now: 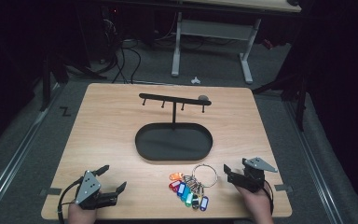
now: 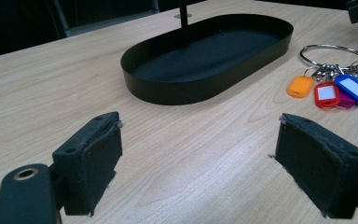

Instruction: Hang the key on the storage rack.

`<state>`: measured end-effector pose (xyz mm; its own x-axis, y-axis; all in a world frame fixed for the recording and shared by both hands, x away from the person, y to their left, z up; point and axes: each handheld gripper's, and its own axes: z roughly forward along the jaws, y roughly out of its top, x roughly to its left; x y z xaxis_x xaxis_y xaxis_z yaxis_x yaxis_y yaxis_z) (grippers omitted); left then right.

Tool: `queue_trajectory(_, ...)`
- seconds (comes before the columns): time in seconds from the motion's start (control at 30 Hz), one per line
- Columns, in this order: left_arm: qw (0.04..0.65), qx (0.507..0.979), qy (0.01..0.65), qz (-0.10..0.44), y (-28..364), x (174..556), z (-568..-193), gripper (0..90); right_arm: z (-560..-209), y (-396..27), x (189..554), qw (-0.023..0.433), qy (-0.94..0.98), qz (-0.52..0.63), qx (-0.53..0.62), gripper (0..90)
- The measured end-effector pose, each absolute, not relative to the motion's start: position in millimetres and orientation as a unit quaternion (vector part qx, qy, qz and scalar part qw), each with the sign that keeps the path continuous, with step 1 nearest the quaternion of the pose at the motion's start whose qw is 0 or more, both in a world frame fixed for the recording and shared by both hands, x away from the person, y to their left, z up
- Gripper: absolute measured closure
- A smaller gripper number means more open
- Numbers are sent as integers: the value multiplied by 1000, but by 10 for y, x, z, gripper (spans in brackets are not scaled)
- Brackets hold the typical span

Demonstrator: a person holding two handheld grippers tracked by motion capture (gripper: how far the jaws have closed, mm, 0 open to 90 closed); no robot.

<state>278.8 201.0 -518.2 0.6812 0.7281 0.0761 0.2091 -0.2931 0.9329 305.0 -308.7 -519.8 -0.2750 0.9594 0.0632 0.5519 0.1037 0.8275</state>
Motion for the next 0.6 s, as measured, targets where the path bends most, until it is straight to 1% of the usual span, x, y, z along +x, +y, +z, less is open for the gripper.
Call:
queue_trajectory(0.27,508,765,304,254,1987,2803,-5185,150,-5203,-3057,3037,272,693,386,545,157)
queue_trajectory(0.47,501,771,300,255,1973,2793,-5199,150,-5184,-3033,3037,272,679,400,552,157)
queue_trajectory(0.6,502,766,304,261,2019,2760,-5191,150,-5187,-2997,3077,270,680,400,552,157)
